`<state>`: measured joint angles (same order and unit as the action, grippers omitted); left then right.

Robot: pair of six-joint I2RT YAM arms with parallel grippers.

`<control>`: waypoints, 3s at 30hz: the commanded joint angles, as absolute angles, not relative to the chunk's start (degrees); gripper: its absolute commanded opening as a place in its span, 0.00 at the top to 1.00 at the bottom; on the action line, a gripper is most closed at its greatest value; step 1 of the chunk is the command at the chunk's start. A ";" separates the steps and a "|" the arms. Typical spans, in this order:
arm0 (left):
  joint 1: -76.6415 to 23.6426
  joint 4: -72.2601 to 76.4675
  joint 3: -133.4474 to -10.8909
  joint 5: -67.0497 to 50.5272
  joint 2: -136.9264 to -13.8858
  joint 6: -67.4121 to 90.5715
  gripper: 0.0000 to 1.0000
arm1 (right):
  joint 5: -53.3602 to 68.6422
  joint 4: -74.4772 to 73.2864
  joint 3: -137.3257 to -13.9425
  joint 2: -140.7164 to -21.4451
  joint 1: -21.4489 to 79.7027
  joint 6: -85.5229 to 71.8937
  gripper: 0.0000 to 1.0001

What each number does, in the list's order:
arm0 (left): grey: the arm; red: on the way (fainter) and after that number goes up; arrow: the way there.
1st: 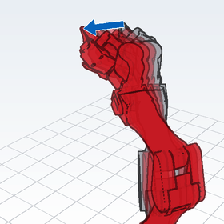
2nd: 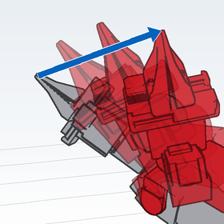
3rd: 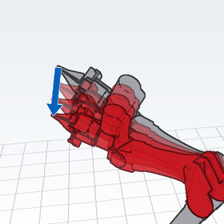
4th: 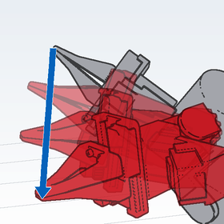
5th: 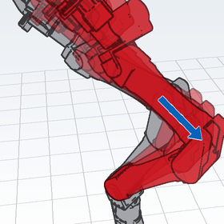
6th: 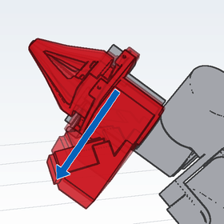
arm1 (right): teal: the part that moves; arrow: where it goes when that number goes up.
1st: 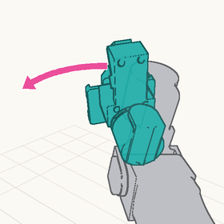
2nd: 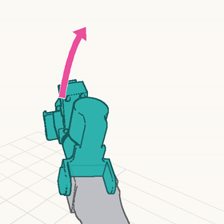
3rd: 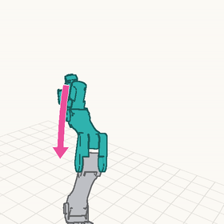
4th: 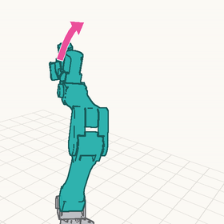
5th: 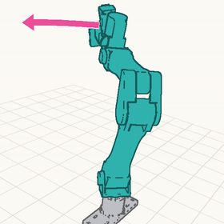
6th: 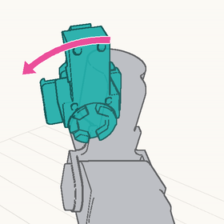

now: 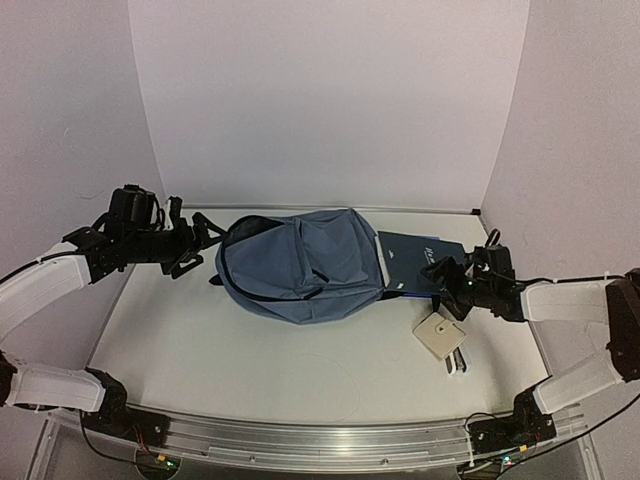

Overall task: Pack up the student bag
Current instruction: Pick up the book from the center of the board.

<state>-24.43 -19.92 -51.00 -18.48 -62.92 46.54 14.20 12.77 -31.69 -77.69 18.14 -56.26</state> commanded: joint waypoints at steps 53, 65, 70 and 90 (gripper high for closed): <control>-31.42 0.66 -56.94 -25.97 -68.09 50.31 0.05 | 5.85 42.30 -37.97 -75.43 33.39 -80.15 0.67; -39.89 14.83 -61.93 -25.39 -76.41 49.64 0.00 | 2.35 46.47 -48.36 -81.07 44.64 -79.24 0.67; -40.07 17.51 -61.34 -25.01 -77.13 51.37 0.00 | 2.34 47.75 -51.28 -83.87 47.69 -79.11 0.67; -40.17 22.10 -59.66 -19.64 -77.77 56.25 0.52 | 0.08 52.01 -52.32 -86.97 52.17 -78.82 0.64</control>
